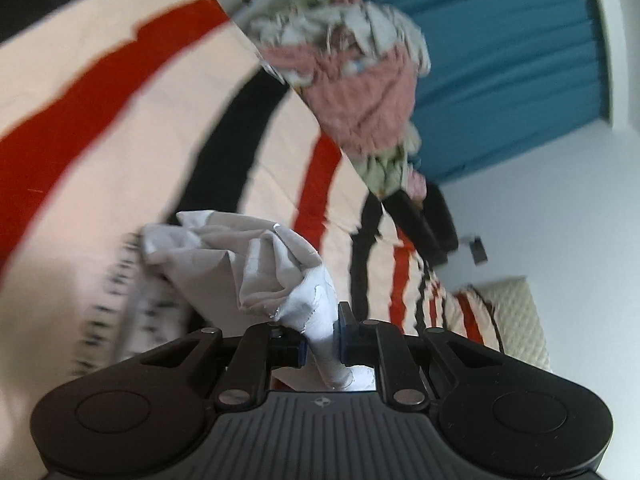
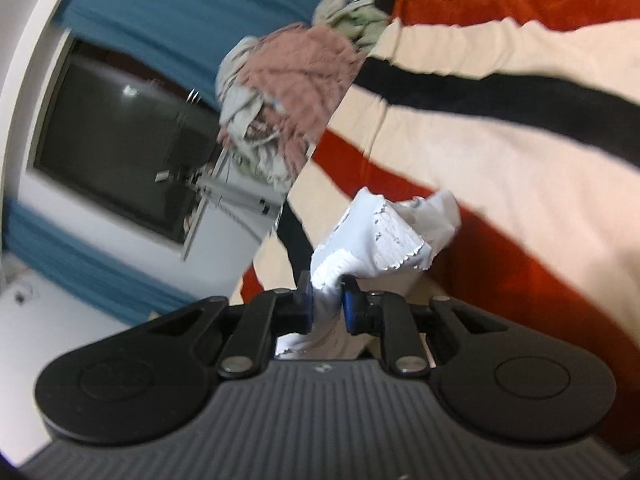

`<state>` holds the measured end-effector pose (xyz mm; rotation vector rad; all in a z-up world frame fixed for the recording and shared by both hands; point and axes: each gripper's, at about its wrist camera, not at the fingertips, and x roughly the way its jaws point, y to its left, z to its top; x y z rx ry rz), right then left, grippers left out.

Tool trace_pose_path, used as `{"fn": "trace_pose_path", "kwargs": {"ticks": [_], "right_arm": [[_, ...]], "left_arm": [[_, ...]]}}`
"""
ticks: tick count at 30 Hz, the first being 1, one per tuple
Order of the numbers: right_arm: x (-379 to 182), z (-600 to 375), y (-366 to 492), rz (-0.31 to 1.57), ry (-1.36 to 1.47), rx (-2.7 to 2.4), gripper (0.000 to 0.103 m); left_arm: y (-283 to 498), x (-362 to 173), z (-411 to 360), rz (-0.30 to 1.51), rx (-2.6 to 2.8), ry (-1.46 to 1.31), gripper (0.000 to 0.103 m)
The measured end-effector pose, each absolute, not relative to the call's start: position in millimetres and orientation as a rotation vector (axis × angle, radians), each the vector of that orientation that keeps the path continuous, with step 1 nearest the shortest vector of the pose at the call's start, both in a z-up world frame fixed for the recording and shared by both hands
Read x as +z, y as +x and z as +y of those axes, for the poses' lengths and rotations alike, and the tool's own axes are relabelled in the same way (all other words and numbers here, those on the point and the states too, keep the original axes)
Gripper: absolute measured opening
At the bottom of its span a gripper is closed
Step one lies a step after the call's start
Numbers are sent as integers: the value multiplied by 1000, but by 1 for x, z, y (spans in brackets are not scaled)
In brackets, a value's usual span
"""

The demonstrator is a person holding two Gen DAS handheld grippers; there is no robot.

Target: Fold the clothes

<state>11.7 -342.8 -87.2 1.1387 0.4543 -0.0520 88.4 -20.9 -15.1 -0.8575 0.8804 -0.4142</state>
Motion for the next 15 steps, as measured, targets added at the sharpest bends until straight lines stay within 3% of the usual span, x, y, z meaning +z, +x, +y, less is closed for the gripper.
{"fn": "trace_pose_path", "kwargs": {"ticks": [7, 15], "right_arm": [[-69, -443, 88, 445, 1193, -139, 18], [-24, -512, 184, 225, 937, -142, 18]], "left_arm": [[194, 26, -140, 958, -473, -732, 16], [298, 60, -244, 698, -635, -652, 18]]}}
